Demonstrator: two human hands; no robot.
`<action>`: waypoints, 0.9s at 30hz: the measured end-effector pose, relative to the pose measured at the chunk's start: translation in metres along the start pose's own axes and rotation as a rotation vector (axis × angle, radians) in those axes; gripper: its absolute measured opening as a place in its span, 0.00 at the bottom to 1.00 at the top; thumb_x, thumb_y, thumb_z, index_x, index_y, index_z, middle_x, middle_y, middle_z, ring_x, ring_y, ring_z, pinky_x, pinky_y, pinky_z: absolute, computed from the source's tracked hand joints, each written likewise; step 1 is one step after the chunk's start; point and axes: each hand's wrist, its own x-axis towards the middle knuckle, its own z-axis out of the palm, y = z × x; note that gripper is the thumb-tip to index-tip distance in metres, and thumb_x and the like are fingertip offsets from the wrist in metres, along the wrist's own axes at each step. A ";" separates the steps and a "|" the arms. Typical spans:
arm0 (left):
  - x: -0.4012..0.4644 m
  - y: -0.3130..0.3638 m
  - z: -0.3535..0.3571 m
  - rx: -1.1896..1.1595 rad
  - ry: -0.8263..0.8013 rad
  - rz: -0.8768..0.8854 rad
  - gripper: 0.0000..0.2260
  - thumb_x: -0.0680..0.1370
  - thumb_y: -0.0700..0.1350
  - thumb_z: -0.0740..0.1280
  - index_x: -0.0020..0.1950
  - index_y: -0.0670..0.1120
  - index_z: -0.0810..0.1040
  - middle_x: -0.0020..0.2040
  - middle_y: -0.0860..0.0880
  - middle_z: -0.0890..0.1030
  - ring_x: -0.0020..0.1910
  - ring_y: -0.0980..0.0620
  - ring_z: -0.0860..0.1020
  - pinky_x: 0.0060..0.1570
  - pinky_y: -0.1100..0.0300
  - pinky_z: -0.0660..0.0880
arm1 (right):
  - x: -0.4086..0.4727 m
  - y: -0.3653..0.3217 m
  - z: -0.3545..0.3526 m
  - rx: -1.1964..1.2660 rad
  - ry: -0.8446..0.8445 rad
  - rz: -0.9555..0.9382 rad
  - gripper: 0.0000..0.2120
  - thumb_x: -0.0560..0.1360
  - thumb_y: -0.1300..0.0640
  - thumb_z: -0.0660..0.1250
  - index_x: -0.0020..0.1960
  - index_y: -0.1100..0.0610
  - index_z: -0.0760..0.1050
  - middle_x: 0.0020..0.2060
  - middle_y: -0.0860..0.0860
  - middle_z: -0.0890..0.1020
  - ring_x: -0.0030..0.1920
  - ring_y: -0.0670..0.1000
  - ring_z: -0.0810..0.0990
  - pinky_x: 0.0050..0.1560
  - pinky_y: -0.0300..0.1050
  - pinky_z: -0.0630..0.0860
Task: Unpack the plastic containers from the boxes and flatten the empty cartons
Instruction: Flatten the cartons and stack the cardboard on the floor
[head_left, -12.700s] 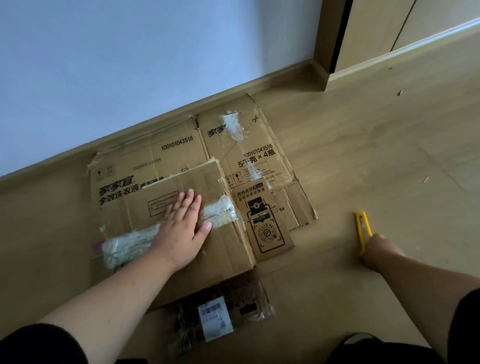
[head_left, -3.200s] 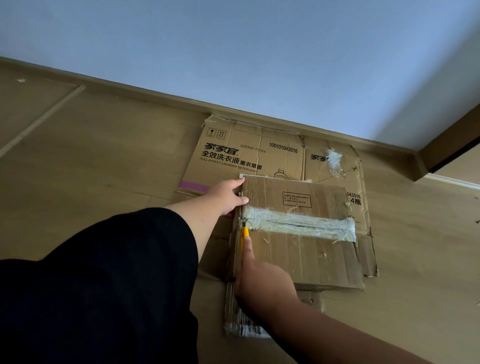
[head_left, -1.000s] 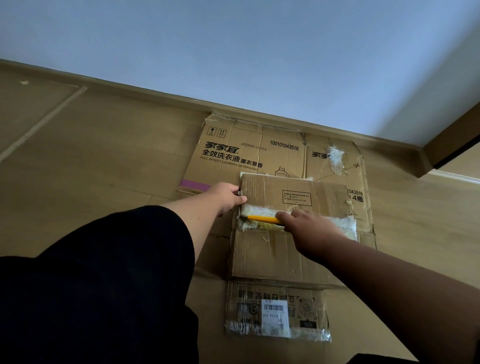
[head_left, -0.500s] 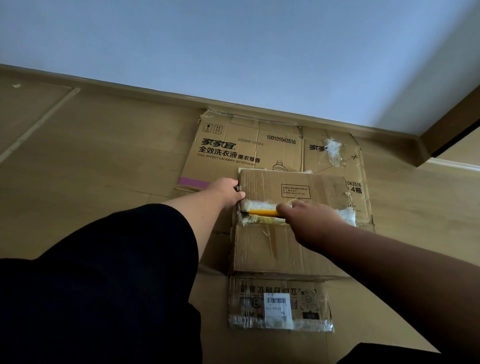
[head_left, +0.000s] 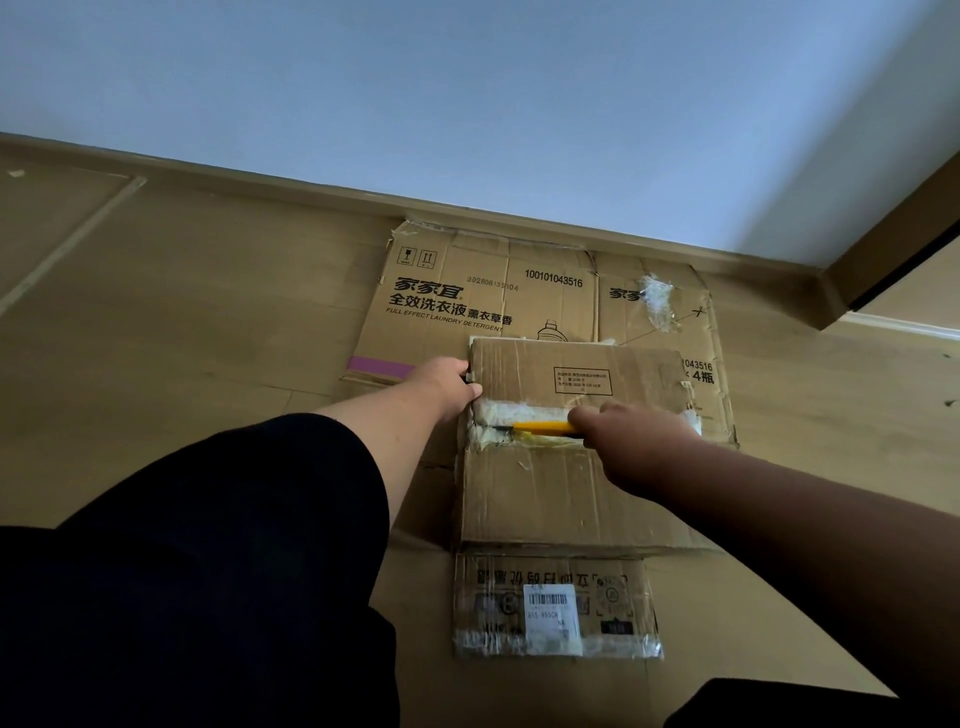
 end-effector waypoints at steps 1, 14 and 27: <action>0.000 0.000 0.000 -0.002 0.000 -0.002 0.26 0.81 0.51 0.65 0.77 0.48 0.64 0.75 0.46 0.68 0.73 0.43 0.68 0.70 0.51 0.66 | 0.000 0.000 0.001 -0.003 0.003 -0.003 0.16 0.80 0.59 0.60 0.66 0.48 0.67 0.48 0.50 0.77 0.41 0.50 0.77 0.41 0.49 0.82; -0.002 0.006 0.003 0.041 0.011 0.058 0.21 0.81 0.47 0.64 0.74 0.46 0.68 0.72 0.44 0.72 0.69 0.43 0.71 0.66 0.51 0.69 | -0.015 0.034 0.003 -0.073 0.000 0.003 0.20 0.79 0.58 0.63 0.68 0.48 0.65 0.49 0.50 0.78 0.43 0.49 0.77 0.41 0.42 0.78; -0.017 0.002 0.022 0.512 -0.015 0.445 0.38 0.78 0.66 0.56 0.81 0.51 0.44 0.80 0.54 0.39 0.78 0.49 0.37 0.77 0.41 0.48 | -0.019 0.042 0.004 -0.084 0.024 -0.002 0.20 0.79 0.58 0.63 0.69 0.49 0.65 0.51 0.51 0.79 0.44 0.50 0.76 0.43 0.44 0.78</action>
